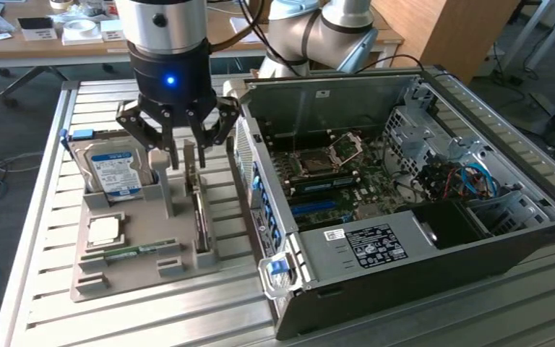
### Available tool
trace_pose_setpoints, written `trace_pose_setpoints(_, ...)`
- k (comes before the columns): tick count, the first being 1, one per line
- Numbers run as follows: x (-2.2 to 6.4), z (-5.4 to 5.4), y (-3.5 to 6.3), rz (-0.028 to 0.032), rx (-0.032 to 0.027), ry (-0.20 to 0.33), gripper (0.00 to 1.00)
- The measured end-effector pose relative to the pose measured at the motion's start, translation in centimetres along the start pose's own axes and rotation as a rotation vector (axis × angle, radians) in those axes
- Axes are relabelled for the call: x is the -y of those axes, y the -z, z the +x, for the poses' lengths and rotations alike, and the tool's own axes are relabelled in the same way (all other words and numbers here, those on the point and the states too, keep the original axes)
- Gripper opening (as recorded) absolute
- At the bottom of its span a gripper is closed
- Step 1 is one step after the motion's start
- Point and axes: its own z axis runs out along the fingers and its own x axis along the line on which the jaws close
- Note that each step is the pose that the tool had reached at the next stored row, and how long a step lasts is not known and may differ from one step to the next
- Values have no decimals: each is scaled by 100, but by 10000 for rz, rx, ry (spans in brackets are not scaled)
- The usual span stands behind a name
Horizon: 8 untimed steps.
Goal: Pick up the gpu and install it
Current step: 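Pick up the gpu and move the gpu toward the slot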
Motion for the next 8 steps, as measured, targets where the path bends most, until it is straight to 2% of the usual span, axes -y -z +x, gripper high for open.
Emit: trace_pose_setpoints(8,6,3,-135,0,-1,0,42)
